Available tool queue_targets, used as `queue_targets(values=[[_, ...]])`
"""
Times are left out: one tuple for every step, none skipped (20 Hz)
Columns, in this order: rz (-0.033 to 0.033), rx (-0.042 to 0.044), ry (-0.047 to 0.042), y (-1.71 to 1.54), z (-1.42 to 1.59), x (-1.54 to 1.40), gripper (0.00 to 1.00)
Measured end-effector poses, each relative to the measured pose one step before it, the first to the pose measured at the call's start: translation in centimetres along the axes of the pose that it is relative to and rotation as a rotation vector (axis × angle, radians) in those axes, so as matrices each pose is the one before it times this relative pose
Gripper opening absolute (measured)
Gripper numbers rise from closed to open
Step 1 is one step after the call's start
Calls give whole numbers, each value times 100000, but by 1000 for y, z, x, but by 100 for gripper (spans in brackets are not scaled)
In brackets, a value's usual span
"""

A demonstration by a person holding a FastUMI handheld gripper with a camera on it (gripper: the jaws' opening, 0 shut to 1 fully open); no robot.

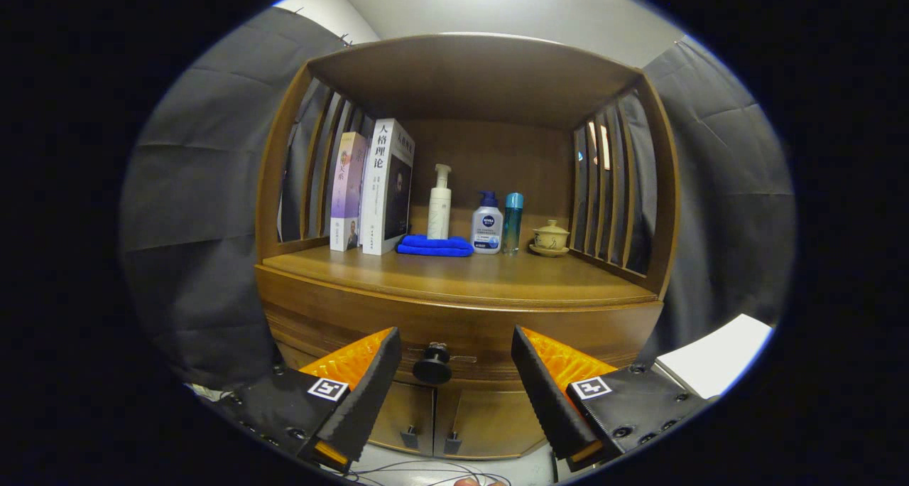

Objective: Pull open the drawer, take out the items inside it, and place them on the countertop above the cabinet.

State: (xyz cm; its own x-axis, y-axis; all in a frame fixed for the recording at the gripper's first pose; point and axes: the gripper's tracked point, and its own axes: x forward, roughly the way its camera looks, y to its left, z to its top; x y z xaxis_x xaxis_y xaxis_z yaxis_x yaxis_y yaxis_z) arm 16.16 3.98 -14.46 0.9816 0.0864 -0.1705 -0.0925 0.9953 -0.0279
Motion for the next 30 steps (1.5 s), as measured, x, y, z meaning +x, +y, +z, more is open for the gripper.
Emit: queue_targets(values=[[45, 761, 1019, 106, -436, 767, 98], [730, 1200, 1482, 282, -520, 651, 98], [794, 1183, 1292, 274, -499, 622, 98], [649, 567, 668, 289, -346, 539, 98], [274, -359, 642, 239, -393, 514, 98], [70, -1086, 632, 173, -418, 506, 98], [-113, -1048, 1021, 146, -642, 435, 98], [113, -510, 1279, 205, -560, 439, 98], [-68, -58, 921, 82, -481, 433, 98], [-621, -69, 978, -75, -438, 363, 98], [-740, 189, 784, -171, -386, 331, 98], [-350, 437, 460, -130, -170, 323, 98], [-290, 503, 334, -104, -104, 318, 98], [-72, 345, 419, -91, -109, 245, 98], [738, -136, 313, 298, -146, 38, 98], [1304, -617, -626, 100, 165, -163, 90], [1504, -536, 1, 393, -173, 418, 82], [791, -679, 346, 398, 91, 2, 74], [-1380, -1479, -537, -131, 3, -84, 66], [-912, -1212, 886, -58, -150, 157, 57], [-614, -178, 330, 80, -125, 14, 49], [-359, 1088, 1009, -14, 18, -17, 43], [356, 410, 787, 101, -146, -99, 40], [247, -116, 381, -152, 118, 322, 37], [211, 1337, -672, -81, 139, -870, 35], [13, 323, -183, 141, -267, 722, 32], [-306, 213, 304, -54, -4, -102, 32], [-282, 25, 289, -19, -132, -35, 32], [-140, -280, -122, 9, 76, 56, 32], [-14, -579, 30, 41, 48, -75, 32]])
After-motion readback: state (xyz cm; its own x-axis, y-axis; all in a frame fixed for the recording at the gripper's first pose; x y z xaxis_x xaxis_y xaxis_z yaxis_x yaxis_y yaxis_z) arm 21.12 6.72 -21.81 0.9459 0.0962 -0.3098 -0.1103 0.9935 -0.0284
